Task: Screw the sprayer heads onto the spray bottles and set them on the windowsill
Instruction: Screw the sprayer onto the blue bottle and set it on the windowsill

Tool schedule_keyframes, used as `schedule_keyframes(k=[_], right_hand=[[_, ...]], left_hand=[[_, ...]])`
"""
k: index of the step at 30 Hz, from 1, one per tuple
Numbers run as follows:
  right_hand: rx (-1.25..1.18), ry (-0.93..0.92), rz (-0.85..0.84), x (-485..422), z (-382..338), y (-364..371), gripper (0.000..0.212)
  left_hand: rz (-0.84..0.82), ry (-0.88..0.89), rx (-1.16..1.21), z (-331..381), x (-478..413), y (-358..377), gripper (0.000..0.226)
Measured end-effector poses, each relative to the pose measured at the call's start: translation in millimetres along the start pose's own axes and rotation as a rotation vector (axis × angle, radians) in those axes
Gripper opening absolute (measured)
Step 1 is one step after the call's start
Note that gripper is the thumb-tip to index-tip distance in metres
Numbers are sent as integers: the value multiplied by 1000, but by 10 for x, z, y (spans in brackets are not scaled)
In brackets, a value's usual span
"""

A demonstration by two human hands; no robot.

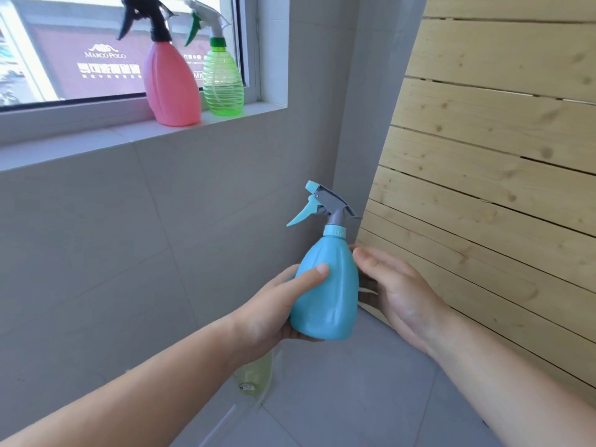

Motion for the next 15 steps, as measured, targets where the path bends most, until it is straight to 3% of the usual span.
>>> schedule_keyframes(k=[7, 13, 15], right_hand=[[147, -26, -152, -178, 19, 434, 53], [173, -205, -133, -748, -396, 869, 58], [199, -254, -125, -1015, -573, 1071, 58]], left_hand=[[304, 61, 8, 180, 193, -423, 75], [399, 246, -10, 773, 581, -777, 35], [442, 296, -99, 1036, 769, -965, 32]])
Point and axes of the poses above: each hand's wrist, its own x-axis away from the middle knuckle, its own y-axis out of the palm, z = x × y, the point moved 8 cm from there along -x, towards the middle knuckle, and after that the axes turned 14 degrees about -z, right-handed, at the moved point
